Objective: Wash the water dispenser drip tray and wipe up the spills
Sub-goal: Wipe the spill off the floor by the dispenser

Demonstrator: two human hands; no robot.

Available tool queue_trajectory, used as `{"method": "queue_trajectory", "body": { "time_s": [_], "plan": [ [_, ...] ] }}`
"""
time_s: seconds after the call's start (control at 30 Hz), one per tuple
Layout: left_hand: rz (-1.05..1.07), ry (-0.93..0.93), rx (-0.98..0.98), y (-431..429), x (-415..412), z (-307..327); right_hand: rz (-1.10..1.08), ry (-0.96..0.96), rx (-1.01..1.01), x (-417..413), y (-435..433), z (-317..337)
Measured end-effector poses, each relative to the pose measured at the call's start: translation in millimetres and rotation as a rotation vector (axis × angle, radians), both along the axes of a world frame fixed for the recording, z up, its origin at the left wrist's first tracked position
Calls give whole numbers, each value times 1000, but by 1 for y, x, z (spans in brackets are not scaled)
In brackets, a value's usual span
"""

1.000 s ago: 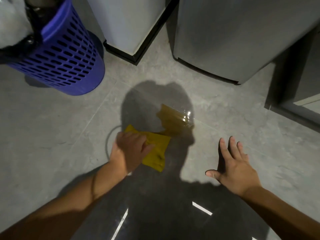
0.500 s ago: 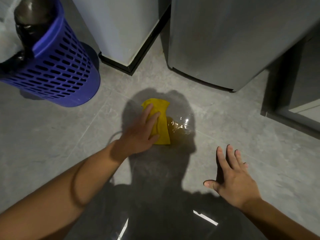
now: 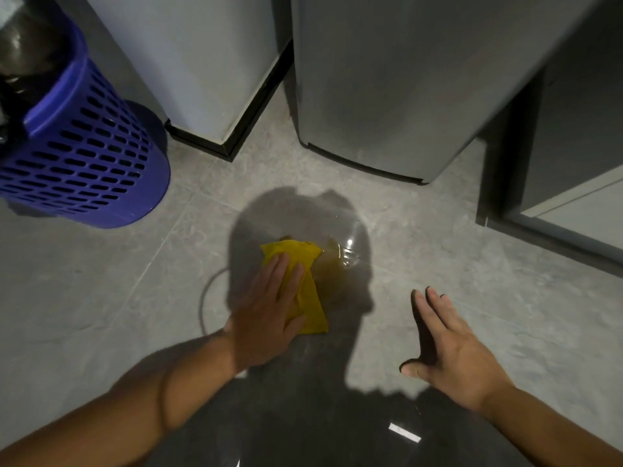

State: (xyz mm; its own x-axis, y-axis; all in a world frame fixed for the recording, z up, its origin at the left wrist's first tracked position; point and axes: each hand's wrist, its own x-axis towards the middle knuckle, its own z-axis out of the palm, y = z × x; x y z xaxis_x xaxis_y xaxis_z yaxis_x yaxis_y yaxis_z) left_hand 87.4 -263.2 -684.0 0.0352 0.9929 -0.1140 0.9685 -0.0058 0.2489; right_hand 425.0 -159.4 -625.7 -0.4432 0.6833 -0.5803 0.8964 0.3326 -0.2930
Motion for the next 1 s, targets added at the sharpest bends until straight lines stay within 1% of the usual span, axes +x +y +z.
{"method": "queue_trajectory", "body": {
  "time_s": [0.07,0.1,0.17,0.23,0.3,0.33,0.43,0.5,0.57,0.63,0.67,0.73,0.9,1.0],
  "plan": [
    [184,-15,-21,-6,24,-3,-30,-72,20,19,-1,0],
    [243,-9,-19,-2,33,-4,-50,-101,31,24,-3,-1],
    [296,-20,-11,17,38,-5,-82,-96,35,27,-7,-6],
    [275,-53,-57,43,32,-6,-97,-77,30,24,-6,-9],
    [157,-68,-98,67,21,-7,-94,-80,14,23,-5,-9],
    [63,-45,-75,76,15,-6,-94,-80,16,23,-5,-9],
    [-288,86,8,99,-6,-3,-90,-80,20,25,-5,-10],
    [-459,137,21,106,-15,-2,-87,-79,13,25,-5,-9],
    [-558,177,27,106,-17,0,-81,-74,12,26,-6,-8],
    [-604,167,51,97,-13,3,-84,-66,8,27,-6,-8],
    [-594,145,59,90,-9,5,-85,-61,9,27,-6,-9],
    [-498,88,50,66,3,5,-86,-55,10,28,-6,-9],
    [-156,-7,10,-33,57,-7,-84,-50,14,30,-6,-11],
    [95,-41,-31,-61,98,-10,-91,-51,15,29,-6,-10]
  ]
}}
